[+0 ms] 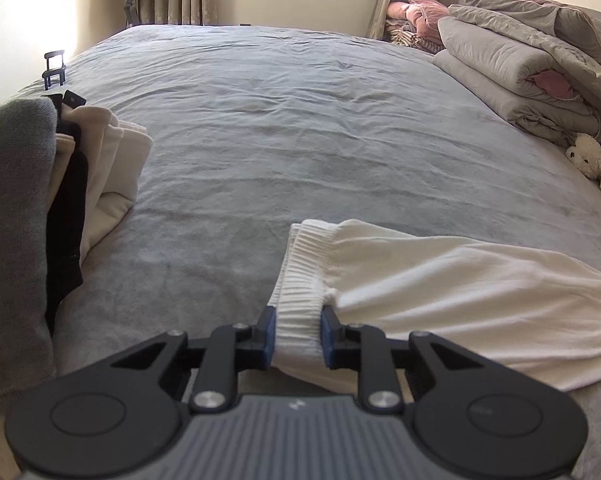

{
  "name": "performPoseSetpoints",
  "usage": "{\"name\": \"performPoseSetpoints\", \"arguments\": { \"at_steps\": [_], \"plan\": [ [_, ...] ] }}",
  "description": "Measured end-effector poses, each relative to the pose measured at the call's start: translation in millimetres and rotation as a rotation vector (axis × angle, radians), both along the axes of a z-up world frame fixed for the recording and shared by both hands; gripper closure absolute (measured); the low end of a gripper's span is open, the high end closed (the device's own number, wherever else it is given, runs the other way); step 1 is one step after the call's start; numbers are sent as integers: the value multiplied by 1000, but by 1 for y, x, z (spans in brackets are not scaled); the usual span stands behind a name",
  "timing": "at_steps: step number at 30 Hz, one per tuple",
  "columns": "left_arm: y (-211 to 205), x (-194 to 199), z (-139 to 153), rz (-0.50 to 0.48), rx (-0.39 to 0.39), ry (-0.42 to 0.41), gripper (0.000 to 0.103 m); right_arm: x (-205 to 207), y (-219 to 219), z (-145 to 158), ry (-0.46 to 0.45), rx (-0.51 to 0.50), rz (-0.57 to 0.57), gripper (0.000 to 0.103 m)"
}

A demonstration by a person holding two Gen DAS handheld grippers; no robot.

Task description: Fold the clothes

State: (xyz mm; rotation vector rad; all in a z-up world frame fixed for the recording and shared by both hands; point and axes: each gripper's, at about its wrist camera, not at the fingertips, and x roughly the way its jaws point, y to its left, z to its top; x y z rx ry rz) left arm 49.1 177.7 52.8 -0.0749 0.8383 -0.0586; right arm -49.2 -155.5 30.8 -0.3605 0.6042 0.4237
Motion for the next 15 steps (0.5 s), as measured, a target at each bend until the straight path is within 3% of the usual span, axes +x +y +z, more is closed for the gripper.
{"name": "performPoseSetpoints", "arguments": {
  "at_steps": [3,4,6,9,15],
  "plan": [
    [0,1,-1,2,0,3,80,0,5,-9,-14,-37,28,102],
    [0,2,-1,3,1,3,80,-1,10,-12,-38,-63,37,87],
    [-2,2,-2,4,3,3,80,-3,21,-19,-68,-122,63,83],
    [-1,2,-2,6,0,2,80,-1,33,-29,-78,-166,92,62],
    [0,2,0,9,-12,-1,80,16,35,-28,-95,-129,53,62]
  ]
}}
